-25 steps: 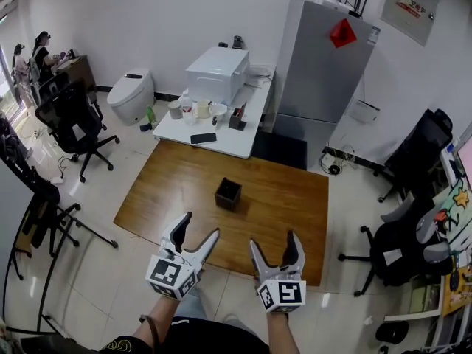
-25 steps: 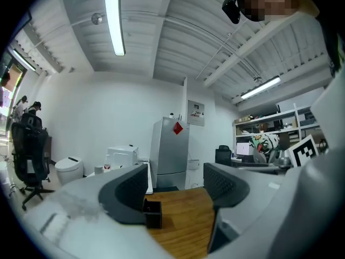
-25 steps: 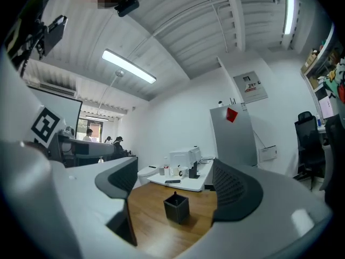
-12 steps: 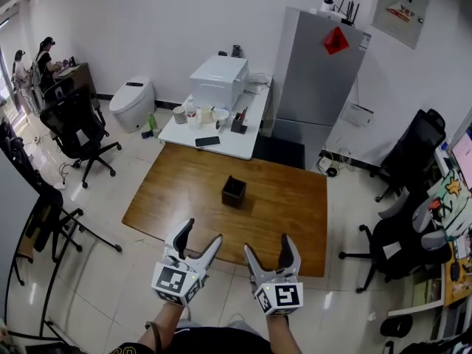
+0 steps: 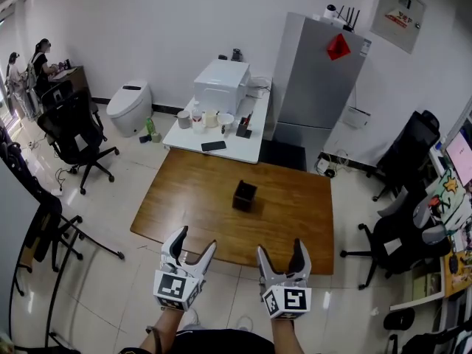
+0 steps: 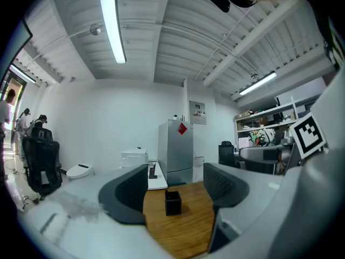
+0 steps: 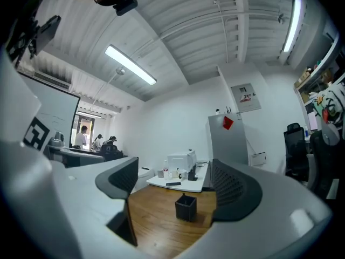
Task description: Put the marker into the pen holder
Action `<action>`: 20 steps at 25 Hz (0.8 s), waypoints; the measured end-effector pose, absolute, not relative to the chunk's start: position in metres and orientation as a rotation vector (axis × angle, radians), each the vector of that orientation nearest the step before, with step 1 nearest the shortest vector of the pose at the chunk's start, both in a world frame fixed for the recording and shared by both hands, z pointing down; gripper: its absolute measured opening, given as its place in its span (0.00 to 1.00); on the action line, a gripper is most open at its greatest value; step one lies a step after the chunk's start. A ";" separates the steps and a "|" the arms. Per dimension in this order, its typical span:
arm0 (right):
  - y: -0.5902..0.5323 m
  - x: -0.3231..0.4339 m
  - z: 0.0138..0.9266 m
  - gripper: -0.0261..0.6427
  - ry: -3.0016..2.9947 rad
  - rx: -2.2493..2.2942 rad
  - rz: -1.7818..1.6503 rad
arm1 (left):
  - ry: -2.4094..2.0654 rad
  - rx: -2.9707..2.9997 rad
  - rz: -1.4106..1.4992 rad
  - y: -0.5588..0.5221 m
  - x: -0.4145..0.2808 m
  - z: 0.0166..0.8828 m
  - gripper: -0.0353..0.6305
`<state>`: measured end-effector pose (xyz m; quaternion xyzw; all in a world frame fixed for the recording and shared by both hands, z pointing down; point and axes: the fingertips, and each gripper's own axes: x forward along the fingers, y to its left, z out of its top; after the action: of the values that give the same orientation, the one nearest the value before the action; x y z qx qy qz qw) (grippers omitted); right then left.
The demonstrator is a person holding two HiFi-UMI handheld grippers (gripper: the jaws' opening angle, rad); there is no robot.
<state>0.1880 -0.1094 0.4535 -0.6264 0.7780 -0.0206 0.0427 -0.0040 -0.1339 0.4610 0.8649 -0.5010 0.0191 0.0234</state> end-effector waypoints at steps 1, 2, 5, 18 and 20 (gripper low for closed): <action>-0.109 0.188 0.454 0.67 2.377 -1.935 -0.069 | -1.538 2.685 0.073 -0.134 -0.005 0.462 0.54; -0.109 0.188 0.455 0.67 2.381 -1.948 -0.075 | -1.525 2.693 0.071 -0.135 -0.004 0.462 0.54; -0.108 0.185 0.456 0.57 2.394 -1.965 -0.076 | -1.472 2.738 0.037 -0.136 0.001 0.457 0.54; -0.119 0.153 0.448 0.57 2.415 -1.950 0.003 | -1.399 2.785 0.012 -0.151 -0.012 0.452 0.54; -0.121 0.149 0.446 0.57 2.420 -1.944 0.013 | -1.405 2.780 0.005 -0.154 -0.016 0.450 0.54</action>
<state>0.1486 -0.1210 0.4458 -0.6262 0.7794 0.0040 0.0189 -0.0160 -0.1537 0.4498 0.8924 -0.4510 0.0017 0.0131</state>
